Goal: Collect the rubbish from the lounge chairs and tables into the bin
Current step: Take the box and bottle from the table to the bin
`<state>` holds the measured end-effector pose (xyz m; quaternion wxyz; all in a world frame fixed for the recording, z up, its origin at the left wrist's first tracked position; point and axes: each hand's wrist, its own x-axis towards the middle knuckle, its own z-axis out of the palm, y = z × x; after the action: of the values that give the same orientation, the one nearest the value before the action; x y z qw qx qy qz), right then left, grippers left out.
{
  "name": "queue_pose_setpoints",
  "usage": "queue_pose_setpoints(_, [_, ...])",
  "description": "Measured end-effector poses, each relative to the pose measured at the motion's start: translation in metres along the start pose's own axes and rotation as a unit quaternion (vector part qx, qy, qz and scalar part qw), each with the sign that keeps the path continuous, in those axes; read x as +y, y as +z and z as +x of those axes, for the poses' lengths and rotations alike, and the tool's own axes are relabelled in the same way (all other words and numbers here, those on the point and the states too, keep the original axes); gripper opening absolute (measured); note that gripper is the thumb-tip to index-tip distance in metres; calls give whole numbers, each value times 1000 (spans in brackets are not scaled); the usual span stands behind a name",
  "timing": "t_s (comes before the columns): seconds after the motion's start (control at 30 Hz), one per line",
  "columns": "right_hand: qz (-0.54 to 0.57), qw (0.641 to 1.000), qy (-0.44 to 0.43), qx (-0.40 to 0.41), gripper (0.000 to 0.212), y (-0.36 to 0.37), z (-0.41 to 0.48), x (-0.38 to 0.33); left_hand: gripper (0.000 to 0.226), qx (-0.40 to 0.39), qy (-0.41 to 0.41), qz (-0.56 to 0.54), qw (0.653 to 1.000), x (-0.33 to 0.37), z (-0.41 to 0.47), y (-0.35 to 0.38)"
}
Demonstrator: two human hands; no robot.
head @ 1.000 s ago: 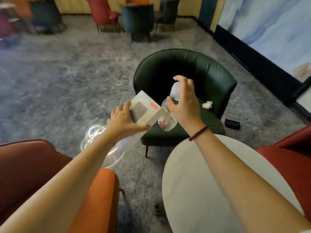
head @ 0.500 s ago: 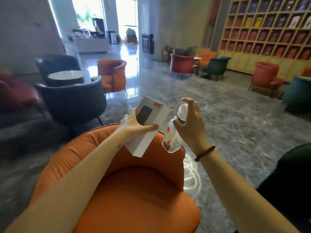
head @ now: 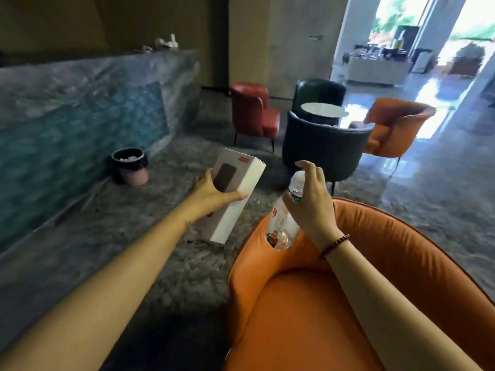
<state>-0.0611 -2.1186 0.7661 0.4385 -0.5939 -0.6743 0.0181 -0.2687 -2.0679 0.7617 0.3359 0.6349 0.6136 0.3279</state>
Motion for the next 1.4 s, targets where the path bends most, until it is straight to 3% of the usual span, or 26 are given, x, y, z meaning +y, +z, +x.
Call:
queue_pose_setpoints(0.2, [36, 997, -63, -37, 56, 97, 52, -53, 110, 68, -60, -18, 996, -60, 40, -78])
queue_pose_setpoints(0.43, [28, 994, -87, -58, 60, 223, 140, -102, 114, 72, -67, -23, 995, -119, 146, -160])
queue_pose_setpoints(0.73, [70, 978, -157, -116, 56, 401, 255, -222, 102, 156, -101, -54, 981, -219, 244, -329])
queue_pose_setpoints(0.97, [130, 960, -185, -166, 53, 528, 312, -274, 96, 203, -137, -62, 968, -290, 312, -410])
queue_pose_setpoints(1.27, [138, 957, -198, -164, 55, 716, 478, -281, 90, 206, -164, -36, 964, -363, 517, -494])
queue_pose_setpoints(1.4, [138, 952, -214, -170, 55, 794, 571, -298, 100, 206, -182, -2, 962, -376, 614, -546])
